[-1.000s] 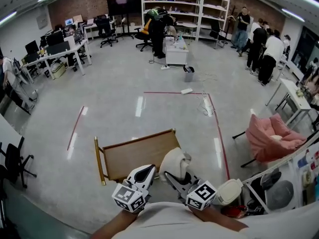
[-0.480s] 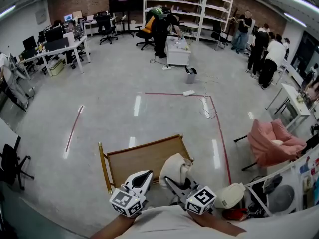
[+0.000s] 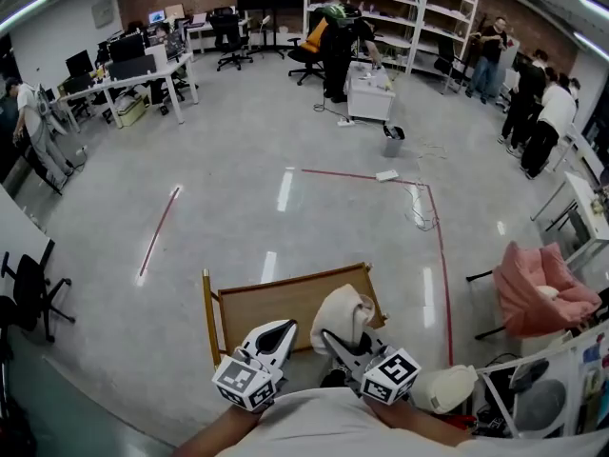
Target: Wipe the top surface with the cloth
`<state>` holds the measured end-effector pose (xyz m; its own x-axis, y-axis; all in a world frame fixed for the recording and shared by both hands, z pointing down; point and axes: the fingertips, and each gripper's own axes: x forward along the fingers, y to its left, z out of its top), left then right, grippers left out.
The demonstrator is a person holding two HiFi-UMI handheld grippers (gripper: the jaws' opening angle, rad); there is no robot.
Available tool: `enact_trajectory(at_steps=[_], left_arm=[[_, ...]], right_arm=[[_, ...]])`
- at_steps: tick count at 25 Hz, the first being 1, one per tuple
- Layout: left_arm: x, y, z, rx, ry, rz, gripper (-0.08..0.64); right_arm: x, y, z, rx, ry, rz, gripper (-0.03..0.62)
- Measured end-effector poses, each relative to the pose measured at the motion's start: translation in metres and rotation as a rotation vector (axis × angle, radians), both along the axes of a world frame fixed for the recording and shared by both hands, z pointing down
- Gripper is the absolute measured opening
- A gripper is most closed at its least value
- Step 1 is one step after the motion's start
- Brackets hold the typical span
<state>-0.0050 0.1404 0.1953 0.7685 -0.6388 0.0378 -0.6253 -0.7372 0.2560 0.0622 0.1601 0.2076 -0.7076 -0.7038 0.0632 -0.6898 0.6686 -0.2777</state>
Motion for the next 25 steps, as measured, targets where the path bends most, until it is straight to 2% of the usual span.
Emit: enact_trajectory(at_steps=[12,19,25], left_arm=[[0.047,-0.1,0.018,-0.023,-0.036,-0.137,0.006],[0.065,-0.152,0.058,-0.11,-0.04,-0.257,0.006],[0.062,-0.183,0.096,-0.167,-0.082,-0.281,0.006]], right_arm=[[0.055,-0.107,0.012,-0.023,-0.008,-0.115,0.094],[0.108,-0.16,0.056,-0.157,0.046,-0.134,0.094],[0.132,-0.203,0.111,-0.261,0.172,-0.111,0.094]])
